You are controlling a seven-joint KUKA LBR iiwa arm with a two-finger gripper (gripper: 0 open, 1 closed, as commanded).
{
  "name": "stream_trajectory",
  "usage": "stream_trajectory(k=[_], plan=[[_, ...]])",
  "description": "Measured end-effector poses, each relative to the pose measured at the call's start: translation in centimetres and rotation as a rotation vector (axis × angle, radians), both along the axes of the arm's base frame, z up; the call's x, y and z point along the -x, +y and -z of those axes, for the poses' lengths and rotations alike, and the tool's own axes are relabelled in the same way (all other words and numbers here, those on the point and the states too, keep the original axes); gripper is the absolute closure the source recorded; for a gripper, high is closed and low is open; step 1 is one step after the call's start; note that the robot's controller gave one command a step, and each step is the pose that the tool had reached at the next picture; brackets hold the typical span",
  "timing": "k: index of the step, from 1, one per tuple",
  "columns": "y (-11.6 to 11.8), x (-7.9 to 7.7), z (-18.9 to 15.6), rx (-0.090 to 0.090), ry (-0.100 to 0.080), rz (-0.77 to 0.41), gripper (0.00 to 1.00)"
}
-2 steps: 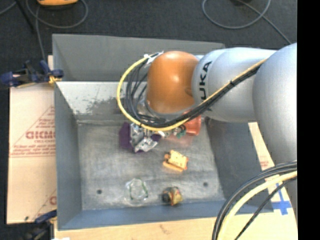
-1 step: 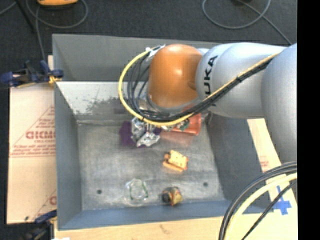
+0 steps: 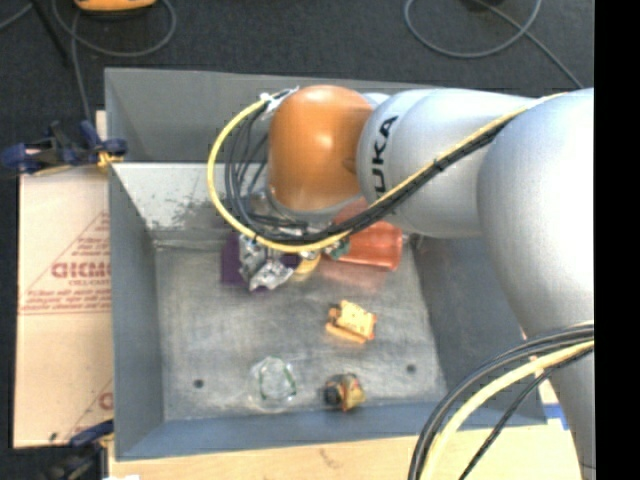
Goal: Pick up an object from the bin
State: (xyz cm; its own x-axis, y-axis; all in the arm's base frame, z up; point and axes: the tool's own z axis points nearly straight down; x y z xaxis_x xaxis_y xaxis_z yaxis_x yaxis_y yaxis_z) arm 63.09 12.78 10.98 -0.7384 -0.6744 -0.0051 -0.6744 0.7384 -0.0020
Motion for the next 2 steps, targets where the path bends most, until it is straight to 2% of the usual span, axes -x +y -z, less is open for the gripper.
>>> stream_trajectory(k=[1,2], plan=[[-0.1,-0.1,-3.3,-0.002,0.012,0.105,1.0],[-3.9,-0.5,-5.7,0.0,-0.008,0.056,1.0]])
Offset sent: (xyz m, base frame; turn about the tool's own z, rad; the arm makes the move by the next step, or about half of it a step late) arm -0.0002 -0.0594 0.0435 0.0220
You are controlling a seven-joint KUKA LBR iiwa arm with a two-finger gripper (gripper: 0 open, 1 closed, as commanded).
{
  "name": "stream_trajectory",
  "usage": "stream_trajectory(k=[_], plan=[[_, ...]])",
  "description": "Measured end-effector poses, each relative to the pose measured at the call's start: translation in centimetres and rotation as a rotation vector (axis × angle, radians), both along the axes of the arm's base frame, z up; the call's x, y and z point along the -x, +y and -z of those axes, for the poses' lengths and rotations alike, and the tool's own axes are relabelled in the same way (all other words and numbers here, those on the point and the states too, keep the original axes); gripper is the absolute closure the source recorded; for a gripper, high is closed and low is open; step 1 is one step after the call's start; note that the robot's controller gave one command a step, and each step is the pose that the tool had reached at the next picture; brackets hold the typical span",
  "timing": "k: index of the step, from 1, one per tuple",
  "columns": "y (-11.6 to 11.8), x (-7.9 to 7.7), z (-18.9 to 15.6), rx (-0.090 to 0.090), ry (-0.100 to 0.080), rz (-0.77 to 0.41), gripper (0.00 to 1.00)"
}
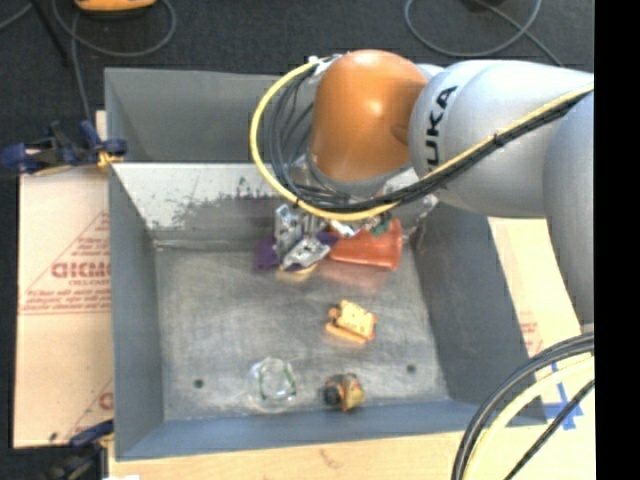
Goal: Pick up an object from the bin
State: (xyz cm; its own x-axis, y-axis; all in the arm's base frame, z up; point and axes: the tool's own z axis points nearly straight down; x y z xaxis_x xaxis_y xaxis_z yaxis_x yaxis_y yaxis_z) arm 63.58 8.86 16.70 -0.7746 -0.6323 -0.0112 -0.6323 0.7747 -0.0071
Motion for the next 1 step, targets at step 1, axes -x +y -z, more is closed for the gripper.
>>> stream_trajectory(k=[1], plan=[[-1.13,1.39,-2.58,0.003,0.021,-0.085,1.0]])
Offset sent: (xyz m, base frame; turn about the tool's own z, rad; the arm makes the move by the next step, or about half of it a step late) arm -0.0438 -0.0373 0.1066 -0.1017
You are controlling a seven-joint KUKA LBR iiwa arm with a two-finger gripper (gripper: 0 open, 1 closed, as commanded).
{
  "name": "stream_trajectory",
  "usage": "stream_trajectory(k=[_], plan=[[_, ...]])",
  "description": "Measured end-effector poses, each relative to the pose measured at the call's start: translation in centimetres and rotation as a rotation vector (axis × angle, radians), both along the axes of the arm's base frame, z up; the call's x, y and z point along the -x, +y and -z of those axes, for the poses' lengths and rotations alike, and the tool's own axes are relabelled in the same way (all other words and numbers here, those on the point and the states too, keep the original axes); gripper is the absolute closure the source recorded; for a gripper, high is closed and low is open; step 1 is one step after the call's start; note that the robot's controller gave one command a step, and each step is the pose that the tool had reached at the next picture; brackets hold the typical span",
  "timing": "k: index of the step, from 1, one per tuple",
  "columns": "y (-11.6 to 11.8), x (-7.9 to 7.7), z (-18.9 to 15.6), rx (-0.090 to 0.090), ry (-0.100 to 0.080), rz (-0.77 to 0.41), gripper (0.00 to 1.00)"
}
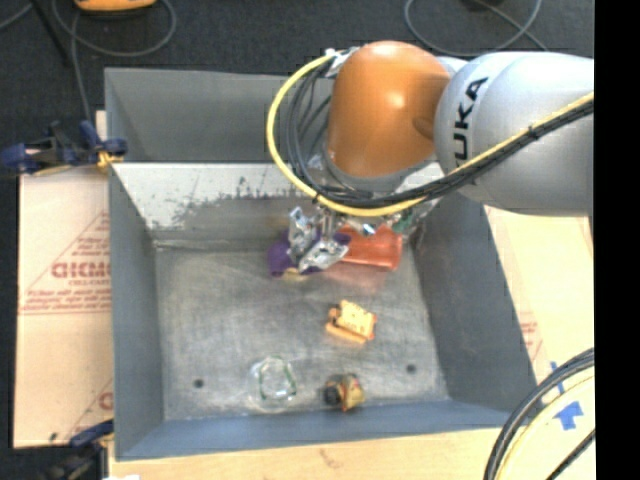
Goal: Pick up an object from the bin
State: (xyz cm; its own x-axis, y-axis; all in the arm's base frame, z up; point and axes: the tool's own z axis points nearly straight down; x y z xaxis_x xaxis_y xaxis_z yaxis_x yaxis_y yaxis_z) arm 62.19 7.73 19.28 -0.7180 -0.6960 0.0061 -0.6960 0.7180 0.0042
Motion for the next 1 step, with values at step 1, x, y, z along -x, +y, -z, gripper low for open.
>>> stream_trajectory(k=[1], plan=[[-1.54,1.81,-5.57,-0.003,-0.006,-0.031,1.0]])
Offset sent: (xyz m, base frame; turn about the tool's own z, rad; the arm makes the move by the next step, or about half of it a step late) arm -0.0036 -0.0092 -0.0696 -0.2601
